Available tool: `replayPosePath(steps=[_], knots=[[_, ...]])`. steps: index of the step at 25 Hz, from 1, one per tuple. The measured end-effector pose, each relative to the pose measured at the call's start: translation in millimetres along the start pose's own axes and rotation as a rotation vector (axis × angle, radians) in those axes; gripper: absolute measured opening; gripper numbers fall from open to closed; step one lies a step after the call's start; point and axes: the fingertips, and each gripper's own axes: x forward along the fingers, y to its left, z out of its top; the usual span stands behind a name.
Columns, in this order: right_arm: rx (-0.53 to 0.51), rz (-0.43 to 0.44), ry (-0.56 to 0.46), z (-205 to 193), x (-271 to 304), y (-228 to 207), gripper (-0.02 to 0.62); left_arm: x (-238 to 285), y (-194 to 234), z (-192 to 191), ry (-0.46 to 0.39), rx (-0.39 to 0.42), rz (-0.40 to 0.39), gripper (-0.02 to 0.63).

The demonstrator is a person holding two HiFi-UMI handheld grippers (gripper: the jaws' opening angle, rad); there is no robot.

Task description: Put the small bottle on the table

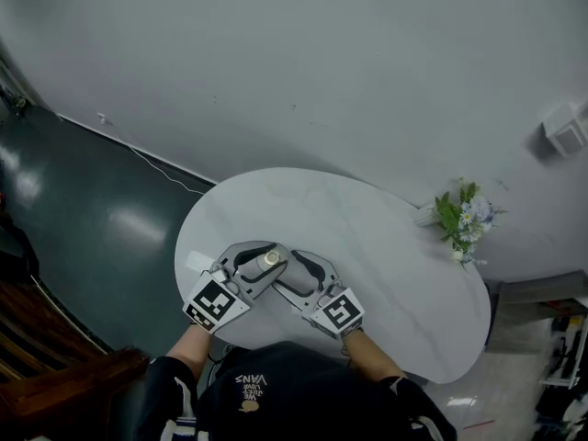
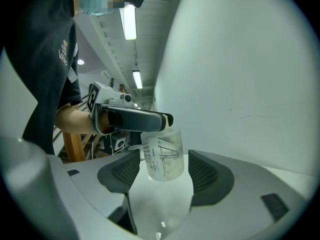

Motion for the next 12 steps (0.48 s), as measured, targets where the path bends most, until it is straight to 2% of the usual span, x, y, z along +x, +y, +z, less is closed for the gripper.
replayPosePath(steps=[7, 12], knots=[[0.059, -0.072, 0.009, -6.4, -4.4, -19.6, 0.27, 10.8, 47.6, -15.8, -0.006, -0.018, 0.076, 0.158], [0.051, -0.113, 0.013, -15.5, -10.7, -28.5, 0.27, 18.7, 80.1, -37.8, 0.003, -0.026, 0.148, 0.158]])
